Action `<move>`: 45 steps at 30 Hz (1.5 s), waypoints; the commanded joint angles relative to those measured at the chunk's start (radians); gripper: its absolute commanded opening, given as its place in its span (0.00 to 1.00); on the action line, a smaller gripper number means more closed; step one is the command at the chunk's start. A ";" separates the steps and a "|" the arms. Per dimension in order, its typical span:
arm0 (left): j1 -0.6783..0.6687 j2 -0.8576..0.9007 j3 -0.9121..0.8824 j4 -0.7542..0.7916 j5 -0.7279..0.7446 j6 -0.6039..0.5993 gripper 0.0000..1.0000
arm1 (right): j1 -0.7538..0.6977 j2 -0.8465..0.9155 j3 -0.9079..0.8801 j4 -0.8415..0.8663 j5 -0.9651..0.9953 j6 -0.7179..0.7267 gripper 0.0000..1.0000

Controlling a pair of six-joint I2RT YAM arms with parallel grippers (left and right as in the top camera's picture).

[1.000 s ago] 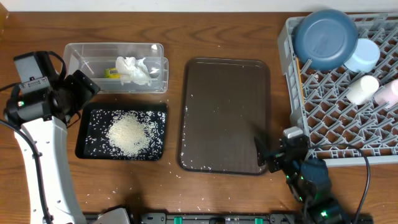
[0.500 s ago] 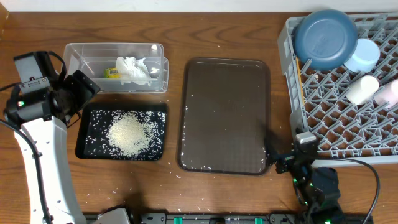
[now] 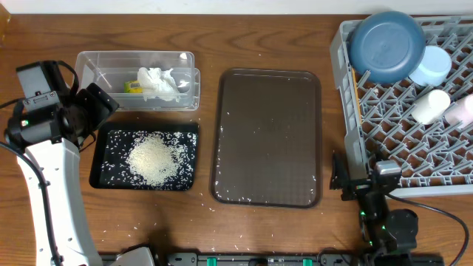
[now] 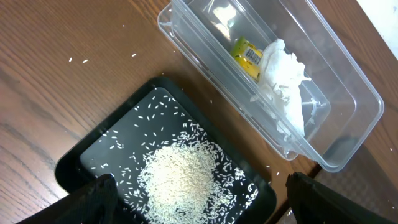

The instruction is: Sort waste into correct bins and load items into the dishwasher rack

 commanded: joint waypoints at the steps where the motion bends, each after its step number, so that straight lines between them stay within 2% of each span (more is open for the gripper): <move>1: 0.005 0.000 0.008 -0.006 -0.005 -0.005 0.89 | -0.035 -0.008 -0.003 -0.001 -0.008 -0.006 0.99; 8: 0.005 0.000 0.008 -0.006 -0.005 -0.005 0.90 | -0.084 -0.008 -0.003 -0.001 -0.008 -0.006 0.99; 45: 0.005 0.000 0.008 -0.006 -0.005 -0.005 0.90 | -0.085 -0.008 -0.003 -0.001 -0.008 -0.006 0.99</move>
